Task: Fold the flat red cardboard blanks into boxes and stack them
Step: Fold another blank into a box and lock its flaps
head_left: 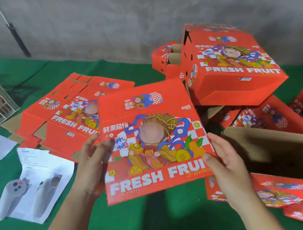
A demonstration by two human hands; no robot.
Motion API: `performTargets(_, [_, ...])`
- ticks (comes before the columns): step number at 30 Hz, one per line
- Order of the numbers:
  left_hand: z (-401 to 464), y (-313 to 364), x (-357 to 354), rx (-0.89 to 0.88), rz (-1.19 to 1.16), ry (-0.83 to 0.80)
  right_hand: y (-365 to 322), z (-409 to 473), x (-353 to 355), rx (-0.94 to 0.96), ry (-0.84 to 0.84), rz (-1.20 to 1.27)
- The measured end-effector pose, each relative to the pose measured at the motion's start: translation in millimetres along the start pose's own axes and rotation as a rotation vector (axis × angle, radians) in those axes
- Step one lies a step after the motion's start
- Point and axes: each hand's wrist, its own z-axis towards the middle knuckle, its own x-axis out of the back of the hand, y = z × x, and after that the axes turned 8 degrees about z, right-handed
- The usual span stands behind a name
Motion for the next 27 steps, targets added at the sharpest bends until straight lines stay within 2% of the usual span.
performTargets(5, [6,30,-26,-0.28,0.047,-0.164,-26,-15,1,0.235,0.003,-0.06])
performTargets(9, [10,48,-66,-0.472,0.309,-0.228,-44,-10,19,0.398,0.112,-0.324])
performTargets(13, [14,45,-111,-0.65,0.577,-0.27,-47,0,50,0.412,0.158,-0.126])
performTargets(18, [15,50,-184,-0.695,0.53,-0.591,-57,26,93,0.526,0.488,-0.108])
performTargets(20, [18,53,-218,-0.738,0.612,-0.605,-60,46,113,0.474,0.633,-0.194])
performTargets(22, [19,49,-250,-0.846,0.786,-0.506,-69,69,124,0.277,0.761,-0.414])
performTargets(23, [16,47,-264,-0.873,0.889,-0.521,-74,77,123,0.161,0.815,-0.475])
performTargets(25, [9,40,-288,-0.774,1.038,-0.785,-81,92,110,0.158,0.824,-0.428])
performTargets(27, [3,34,-301,-0.671,1.006,-1.041,-81,99,87,0.286,0.74,-0.425])
